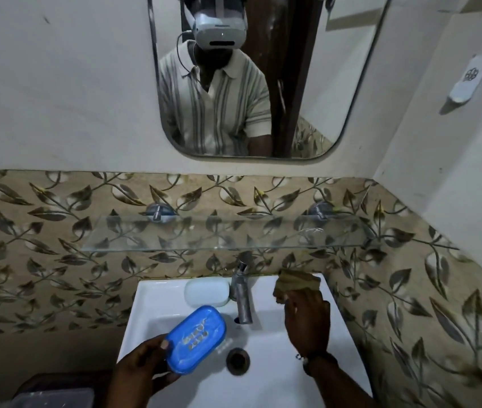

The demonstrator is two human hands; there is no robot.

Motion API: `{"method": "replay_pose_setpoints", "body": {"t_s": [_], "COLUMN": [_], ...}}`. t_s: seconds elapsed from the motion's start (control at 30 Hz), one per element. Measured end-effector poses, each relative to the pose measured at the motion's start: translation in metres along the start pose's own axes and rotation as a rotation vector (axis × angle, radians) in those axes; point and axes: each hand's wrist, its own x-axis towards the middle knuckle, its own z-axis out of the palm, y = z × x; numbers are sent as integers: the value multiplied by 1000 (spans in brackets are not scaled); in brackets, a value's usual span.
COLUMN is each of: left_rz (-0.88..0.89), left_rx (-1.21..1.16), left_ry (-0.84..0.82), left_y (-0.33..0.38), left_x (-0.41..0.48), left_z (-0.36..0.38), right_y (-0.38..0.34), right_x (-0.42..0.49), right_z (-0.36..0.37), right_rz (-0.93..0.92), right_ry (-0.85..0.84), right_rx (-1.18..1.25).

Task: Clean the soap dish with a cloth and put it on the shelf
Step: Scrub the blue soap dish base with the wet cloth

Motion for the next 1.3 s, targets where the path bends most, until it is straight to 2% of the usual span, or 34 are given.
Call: {"method": "replay_pose_setpoints", "body": {"t_s": [0.1,0.2,0.33,0.5,0.57,0.67,0.7,0.8,0.87,0.93,1.0,1.1,1.17,1.23,1.3], "left_rz": [-32,16,30,0,-2,15,36,112,133,152,164,199,250,299,317], "left_rx": [4,13,11,-5,-11,-21,-16,2,-1,1,-3,-5,37,63,34], "left_ry": [-16,-18,-32,23,24,34,26,-7,-43,-63,-73,-103,-172,-218,-224], "left_y": [-2,-3,-2,-6,-6,-7,-8,-11,-11,-8,-7,-4,-2,-3,-2], "left_x": [-13,-28,-35,-27,-25,-19,-17,-17,-17,-16,-16,-19,-23,-24,-23], "left_z": [10,18,22,23,24,25,26,25,28,30,35,47,52,51,46], "right_y": [23,30,30,45,50,48,48,18,-10,-41,-67,-103,-124,-133,-134], "right_x": [22,38,43,37,39,40,40,30,17,2,-13,-34,-51,-66,-74], "right_z": [23,41,60,72,66,52,47,0,-38,-75,-99,-102,-90,-73,-63], "right_rz": [142,230,198,122,118,281,350,580,624,467,176,-314,-566,-616,-548], "right_ry": [-221,-462,-448,-343,-338,-274,-168,-26,9,59,88,101,42,-57,-116], "right_rx": [-133,-178,-215,-251,-196,86,203,762,1027,1022,917,554,377,351,378]}}
